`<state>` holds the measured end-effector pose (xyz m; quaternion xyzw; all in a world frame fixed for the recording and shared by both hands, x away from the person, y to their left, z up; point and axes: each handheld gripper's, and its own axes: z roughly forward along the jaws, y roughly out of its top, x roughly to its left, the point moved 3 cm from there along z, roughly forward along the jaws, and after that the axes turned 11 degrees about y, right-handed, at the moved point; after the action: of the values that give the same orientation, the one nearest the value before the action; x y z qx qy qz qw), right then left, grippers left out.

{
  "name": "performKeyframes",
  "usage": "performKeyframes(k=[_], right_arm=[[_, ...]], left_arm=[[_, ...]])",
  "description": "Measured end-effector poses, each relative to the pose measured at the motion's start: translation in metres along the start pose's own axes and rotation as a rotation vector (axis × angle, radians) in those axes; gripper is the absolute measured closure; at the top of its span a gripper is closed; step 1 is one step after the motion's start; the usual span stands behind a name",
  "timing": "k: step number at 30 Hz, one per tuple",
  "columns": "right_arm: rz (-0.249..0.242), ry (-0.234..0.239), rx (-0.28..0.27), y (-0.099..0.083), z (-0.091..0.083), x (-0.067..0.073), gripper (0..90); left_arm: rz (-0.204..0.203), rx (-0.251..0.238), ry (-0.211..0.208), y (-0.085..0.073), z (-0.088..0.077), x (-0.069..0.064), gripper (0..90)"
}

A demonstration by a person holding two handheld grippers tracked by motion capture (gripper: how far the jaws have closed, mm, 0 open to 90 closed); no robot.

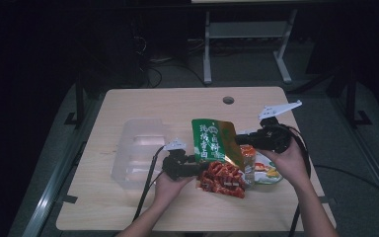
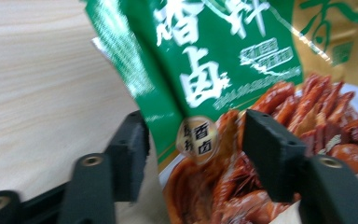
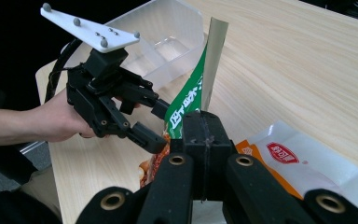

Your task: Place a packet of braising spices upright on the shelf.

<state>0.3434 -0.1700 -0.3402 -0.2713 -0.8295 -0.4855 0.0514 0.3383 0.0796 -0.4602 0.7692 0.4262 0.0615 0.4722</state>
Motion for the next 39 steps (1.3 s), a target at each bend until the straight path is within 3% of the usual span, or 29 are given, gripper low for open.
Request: performKeyframes(k=[3, 5, 12, 22, 27, 32, 39], right_arm=[[-0.001, 0.000, 0.003, -0.001, 0.000, 0.000, 90.0], [-0.001, -0.002, 0.008, -0.002, 0.000, 0.000, 90.0], [0.006, -0.007, -0.002, -0.006, -0.003, -0.003, 90.0], [0.041, -0.018, -0.029, -0.019, -0.014, -0.011, 90.0], [0.066, -0.015, -0.035, -0.028, -0.014, -0.019, 85.8], [0.102, 0.007, -0.005, -0.035, -0.004, -0.024, 81.3], [0.103, 0.042, 0.052, -0.039, 0.022, -0.026, 78.3]], left_arm=[[-0.001, -0.001, -0.014, 0.001, 0.000, 0.001, 56.2], [-0.018, 0.002, -0.046, 0.001, 0.000, 0.004, 65.1], [0.000, -0.025, -0.059, 0.002, -0.004, -0.002, 83.7], [0.095, -0.064, -0.006, -0.001, -0.012, -0.012, 87.9], [0.106, -0.078, 0.004, -0.003, -0.013, -0.014, 88.5], [0.152, -0.082, 0.013, -0.004, -0.015, -0.019, 88.6], [0.162, -0.080, 0.011, -0.005, -0.017, -0.020, 88.7]])
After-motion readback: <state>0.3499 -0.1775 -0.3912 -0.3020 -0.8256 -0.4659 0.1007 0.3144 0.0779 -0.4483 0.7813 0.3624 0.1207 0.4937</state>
